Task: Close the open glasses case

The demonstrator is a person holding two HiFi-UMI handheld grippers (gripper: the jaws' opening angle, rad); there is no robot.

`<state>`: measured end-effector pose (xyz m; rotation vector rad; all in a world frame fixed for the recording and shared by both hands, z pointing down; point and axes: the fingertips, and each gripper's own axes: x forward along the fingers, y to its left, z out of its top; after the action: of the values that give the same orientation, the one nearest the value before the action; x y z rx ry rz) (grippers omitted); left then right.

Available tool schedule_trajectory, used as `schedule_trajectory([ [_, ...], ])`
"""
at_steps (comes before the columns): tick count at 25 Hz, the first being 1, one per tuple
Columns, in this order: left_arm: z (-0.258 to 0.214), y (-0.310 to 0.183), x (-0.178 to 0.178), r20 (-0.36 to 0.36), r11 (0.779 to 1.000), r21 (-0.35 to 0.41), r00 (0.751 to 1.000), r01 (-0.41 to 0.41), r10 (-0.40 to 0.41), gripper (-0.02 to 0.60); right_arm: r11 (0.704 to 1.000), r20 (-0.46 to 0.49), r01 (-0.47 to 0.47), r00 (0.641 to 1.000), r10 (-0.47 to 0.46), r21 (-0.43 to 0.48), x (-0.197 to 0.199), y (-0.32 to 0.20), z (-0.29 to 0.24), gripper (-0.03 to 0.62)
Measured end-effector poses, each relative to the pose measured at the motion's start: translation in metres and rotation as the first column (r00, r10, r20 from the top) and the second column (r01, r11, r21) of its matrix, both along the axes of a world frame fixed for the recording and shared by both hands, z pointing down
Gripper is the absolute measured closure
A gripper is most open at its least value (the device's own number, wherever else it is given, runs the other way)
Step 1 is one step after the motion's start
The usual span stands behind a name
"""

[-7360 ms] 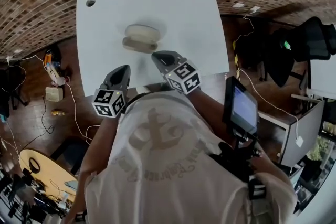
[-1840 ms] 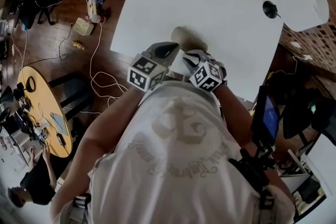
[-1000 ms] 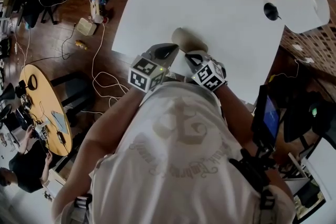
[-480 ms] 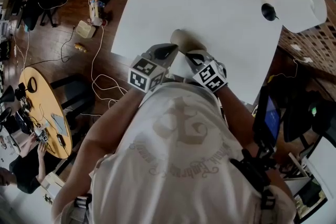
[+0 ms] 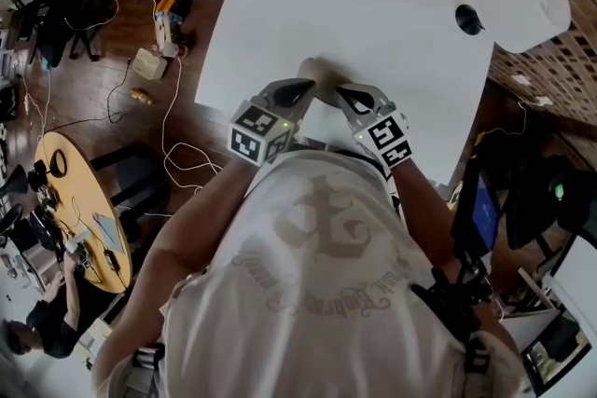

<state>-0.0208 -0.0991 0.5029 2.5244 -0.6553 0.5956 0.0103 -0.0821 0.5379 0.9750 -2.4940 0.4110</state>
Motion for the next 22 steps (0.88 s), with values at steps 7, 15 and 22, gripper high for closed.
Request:
schedule_trajectory([
  [7,-0.013,-0.011,0.014,-0.027,0.999,0.044,0.999,-0.017,0.018,0.575,0.978,0.109,-0.194,0.977,0.185,0.074,0.047,-0.023,-0.051,0.586],
  [15,-0.027,-0.016,0.035,-0.052,0.993,0.099,0.996,-0.068,0.074,0.575,0.935,0.193,-0.340,0.929,0.317,0.101,0.083,-0.024,-0.085,0.586],
  [22,-0.035,-0.019,0.046,-0.062,0.987,0.126,0.992,-0.099,0.107,0.575,0.908,0.210,-0.404,0.902,0.376,0.112,0.098,-0.020,-0.093,0.586],
])
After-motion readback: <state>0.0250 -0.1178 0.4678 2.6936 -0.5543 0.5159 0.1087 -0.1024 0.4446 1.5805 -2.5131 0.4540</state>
